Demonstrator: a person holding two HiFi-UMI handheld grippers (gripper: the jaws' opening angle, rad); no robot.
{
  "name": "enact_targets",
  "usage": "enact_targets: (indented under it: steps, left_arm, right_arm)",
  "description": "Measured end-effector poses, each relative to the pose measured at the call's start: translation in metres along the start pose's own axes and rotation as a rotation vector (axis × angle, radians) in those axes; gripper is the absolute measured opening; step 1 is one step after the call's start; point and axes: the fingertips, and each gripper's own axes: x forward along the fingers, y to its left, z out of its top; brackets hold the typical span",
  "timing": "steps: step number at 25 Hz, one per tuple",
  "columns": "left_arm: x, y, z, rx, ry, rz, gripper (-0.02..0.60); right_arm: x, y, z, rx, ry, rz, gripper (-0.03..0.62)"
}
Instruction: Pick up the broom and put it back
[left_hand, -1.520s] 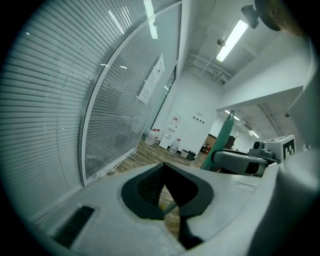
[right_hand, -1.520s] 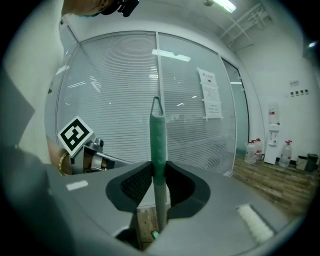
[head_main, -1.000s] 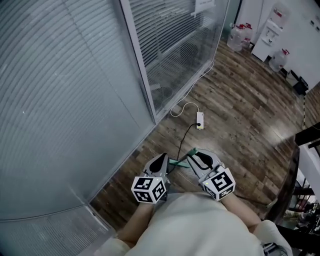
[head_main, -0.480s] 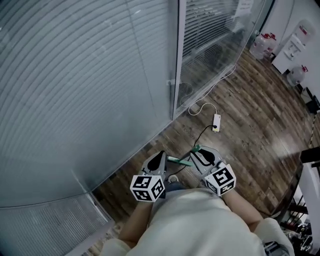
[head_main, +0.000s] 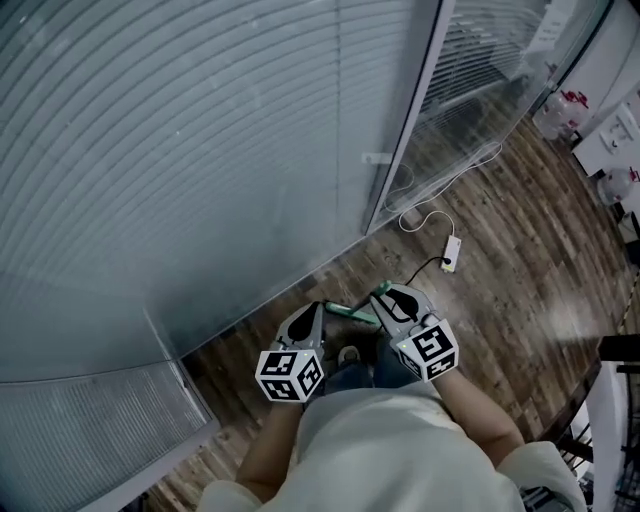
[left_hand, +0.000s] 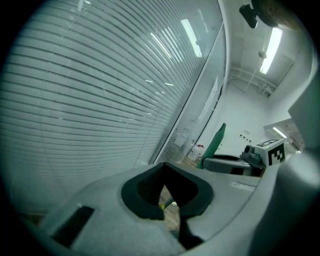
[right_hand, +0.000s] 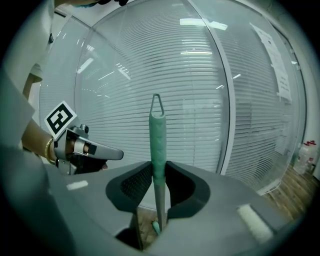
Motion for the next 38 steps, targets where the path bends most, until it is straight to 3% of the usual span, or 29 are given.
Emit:
enact_targets:
  steps: [8,21,38]
  left_arm:
    - [-0.010,0.029,-0.014,-0.040,-0.050,0.138,0.000]
    - [-0.004,0.052,-0.050,-0.107,-0.079,0.275,0.000]
    - [0.021,0.098,-0.096,-0.184,-0.037,0.372,0.000]
  right_arm:
    - [0.031,0.005,-0.021,-0.036,0.051,0.096,0.095]
    - [0.077,-0.001,-0.066,-0.101,0.137,0.201,0.095]
    - [0.141,-0.003,-0.113,-0.140,0.229,0.278,0.095]
